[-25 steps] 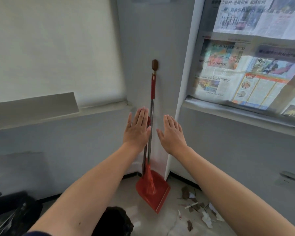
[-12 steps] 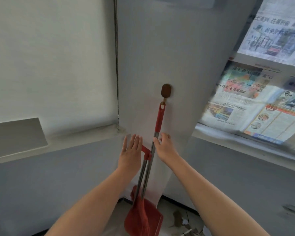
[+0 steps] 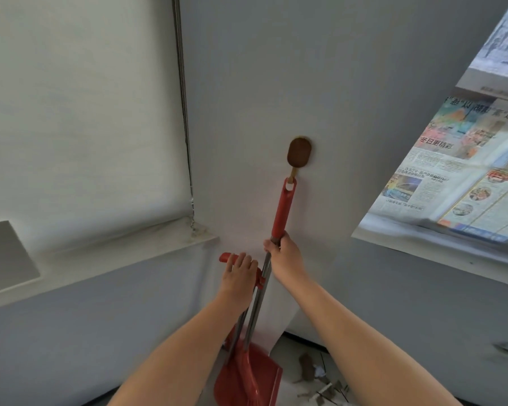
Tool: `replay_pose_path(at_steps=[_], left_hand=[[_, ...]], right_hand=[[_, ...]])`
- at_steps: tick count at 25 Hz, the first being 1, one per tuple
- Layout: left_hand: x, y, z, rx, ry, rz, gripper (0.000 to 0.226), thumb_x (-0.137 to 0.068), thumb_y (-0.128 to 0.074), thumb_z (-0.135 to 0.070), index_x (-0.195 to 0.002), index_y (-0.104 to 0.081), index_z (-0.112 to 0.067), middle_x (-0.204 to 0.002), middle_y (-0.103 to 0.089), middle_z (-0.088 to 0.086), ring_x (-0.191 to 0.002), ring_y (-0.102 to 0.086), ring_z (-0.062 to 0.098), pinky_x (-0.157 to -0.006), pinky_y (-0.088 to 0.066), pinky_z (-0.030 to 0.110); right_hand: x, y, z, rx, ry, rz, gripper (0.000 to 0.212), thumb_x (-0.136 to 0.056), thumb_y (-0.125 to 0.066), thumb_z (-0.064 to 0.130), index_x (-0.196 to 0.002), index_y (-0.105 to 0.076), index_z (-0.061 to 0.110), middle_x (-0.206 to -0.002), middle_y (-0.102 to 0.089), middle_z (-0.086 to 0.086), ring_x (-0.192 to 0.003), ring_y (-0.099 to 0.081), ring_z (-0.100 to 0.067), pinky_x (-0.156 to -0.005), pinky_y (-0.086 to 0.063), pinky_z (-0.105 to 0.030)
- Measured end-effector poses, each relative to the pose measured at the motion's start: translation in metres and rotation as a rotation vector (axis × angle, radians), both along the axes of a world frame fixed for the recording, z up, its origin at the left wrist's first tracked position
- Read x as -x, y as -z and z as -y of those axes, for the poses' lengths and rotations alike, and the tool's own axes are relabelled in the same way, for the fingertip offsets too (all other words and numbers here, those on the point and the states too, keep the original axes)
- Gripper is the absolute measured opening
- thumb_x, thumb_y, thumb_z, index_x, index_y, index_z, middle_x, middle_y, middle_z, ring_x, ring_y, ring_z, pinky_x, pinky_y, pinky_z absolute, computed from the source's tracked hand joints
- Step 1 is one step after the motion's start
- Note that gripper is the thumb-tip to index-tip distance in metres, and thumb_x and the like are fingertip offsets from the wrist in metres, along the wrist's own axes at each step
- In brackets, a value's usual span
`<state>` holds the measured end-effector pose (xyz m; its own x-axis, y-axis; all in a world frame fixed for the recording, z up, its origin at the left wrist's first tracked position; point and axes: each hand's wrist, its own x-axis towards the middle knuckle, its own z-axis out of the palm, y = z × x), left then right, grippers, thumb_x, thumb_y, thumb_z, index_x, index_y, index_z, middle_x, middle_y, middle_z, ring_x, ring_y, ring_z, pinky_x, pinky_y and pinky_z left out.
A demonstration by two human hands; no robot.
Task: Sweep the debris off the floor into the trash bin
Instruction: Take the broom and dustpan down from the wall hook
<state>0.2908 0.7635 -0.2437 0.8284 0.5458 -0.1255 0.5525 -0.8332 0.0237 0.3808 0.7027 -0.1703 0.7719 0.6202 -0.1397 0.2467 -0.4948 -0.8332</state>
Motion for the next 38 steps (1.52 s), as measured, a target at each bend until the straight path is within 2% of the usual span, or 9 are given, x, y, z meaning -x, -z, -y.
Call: replay_pose_path(at_steps=[5, 10, 12, 15, 21, 30, 33, 35, 38], left_hand=[[-0.013, -0.009, -0.013, -0.057, -0.077, -0.021, 0.033, -0.095, -0.055, -0.017, -0.127, -0.054, -0.012, -0.129, -0.056, 0.007, -0.126, -0.047, 0.027, -0.113, -0.029, 0.036], [0.003, -0.029, 0.000, 0.047, -0.097, -0.094, 0.024, -0.095, -0.054, -0.016, -0.118, -0.061, -0.012, -0.112, -0.062, 0.004, -0.110, -0.061, 0.025, -0.091, -0.045, 0.034], [0.010, -0.036, 0.013, 0.127, -0.072, -0.105, 0.022, -0.096, -0.054, -0.019, -0.115, -0.061, -0.012, -0.110, -0.060, 0.003, -0.103, -0.065, 0.025, -0.083, -0.049, 0.034], [0.012, -0.043, 0.042, 0.254, -0.012, -0.084, 0.027, -0.092, -0.056, -0.027, -0.115, -0.058, -0.012, -0.112, -0.062, 0.005, -0.093, -0.067, 0.025, -0.079, -0.053, 0.035], [0.019, -0.029, 0.158, 0.777, -0.064, -0.109, 0.041, -0.077, -0.071, -0.051, -0.080, -0.061, -0.011, -0.069, -0.062, 0.005, -0.056, -0.063, 0.023, -0.054, -0.050, 0.029], [-0.002, -0.031, 0.363, 0.541, -0.030, 0.106, 0.035, -0.085, -0.057, -0.045, -0.064, -0.056, -0.017, -0.067, -0.058, 0.001, -0.071, -0.064, 0.029, -0.070, -0.053, 0.037], [0.007, -0.027, 0.411, 0.499, -0.103, 0.107, 0.036, -0.086, -0.058, -0.047, -0.072, -0.064, -0.015, -0.067, -0.061, -0.002, -0.070, -0.064, 0.024, -0.070, -0.053, 0.036], [0.021, -0.018, 0.446, 0.482, -0.187, 0.089, 0.035, -0.086, -0.053, -0.047, -0.081, -0.067, -0.015, -0.072, -0.065, -0.002, -0.072, -0.066, 0.024, -0.067, -0.052, 0.035], [0.034, -0.013, 0.497, 0.428, -0.148, 0.090, 0.032, -0.090, -0.046, -0.045, -0.090, -0.067, -0.021, -0.085, -0.072, -0.002, -0.079, -0.068, 0.023, -0.068, -0.053, 0.035]], right_hand=[[0.007, -0.014, 0.007, -0.146, -0.006, -0.054, 0.013, -0.097, -0.051, 0.018, -0.085, -0.050, 0.024, -0.078, -0.061, 0.004, -0.078, -0.063, -0.015, -0.069, -0.046, -0.021], [0.023, -0.032, 0.025, -0.207, -0.036, -0.075, 0.006, -0.097, -0.049, 0.020, -0.092, -0.051, 0.022, -0.078, -0.058, 0.002, -0.080, -0.063, -0.019, -0.079, -0.052, -0.031], [0.031, -0.038, 0.040, -0.241, -0.025, -0.117, 0.003, -0.097, -0.050, 0.021, -0.098, -0.051, 0.018, -0.074, -0.054, 0.000, -0.069, -0.057, -0.015, -0.067, -0.049, -0.024], [0.032, -0.044, 0.064, -0.325, 0.108, -0.247, 0.019, -0.091, -0.060, 0.025, -0.076, -0.052, 0.017, -0.056, -0.047, 0.000, -0.048, -0.044, -0.011, -0.050, -0.042, -0.023], [0.033, -0.042, 0.164, -0.374, 0.151, -0.317, 0.037, -0.086, -0.063, 0.016, -0.055, -0.043, 0.019, -0.042, -0.040, 0.004, -0.038, -0.038, -0.014, -0.047, -0.039, -0.029], [-0.021, -0.049, 0.364, -0.408, -0.179, -0.467, 0.045, -0.087, -0.061, 0.008, -0.050, -0.037, 0.018, -0.042, -0.033, 0.002, -0.038, -0.031, -0.016, -0.048, -0.035, -0.027], [-0.019, -0.036, 0.423, -0.459, -0.261, -0.566, 0.032, -0.083, -0.070, 0.014, -0.058, -0.051, 0.017, -0.053, -0.046, 0.000, -0.051, -0.048, -0.018, -0.065, -0.046, -0.031], [-0.002, -0.018, 0.458, -0.272, -0.308, -0.534, 0.022, -0.079, -0.076, 0.025, -0.065, -0.060, 0.020, -0.062, -0.058, -0.001, -0.066, -0.060, -0.018, -0.078, -0.050, -0.032], [0.030, 0.015, 0.497, -0.189, -0.072, -0.484, 0.043, -0.075, -0.077, 0.024, -0.048, -0.043, 0.025, -0.048, -0.045, 0.007, -0.050, -0.045, -0.014, -0.057, -0.041, -0.030]])
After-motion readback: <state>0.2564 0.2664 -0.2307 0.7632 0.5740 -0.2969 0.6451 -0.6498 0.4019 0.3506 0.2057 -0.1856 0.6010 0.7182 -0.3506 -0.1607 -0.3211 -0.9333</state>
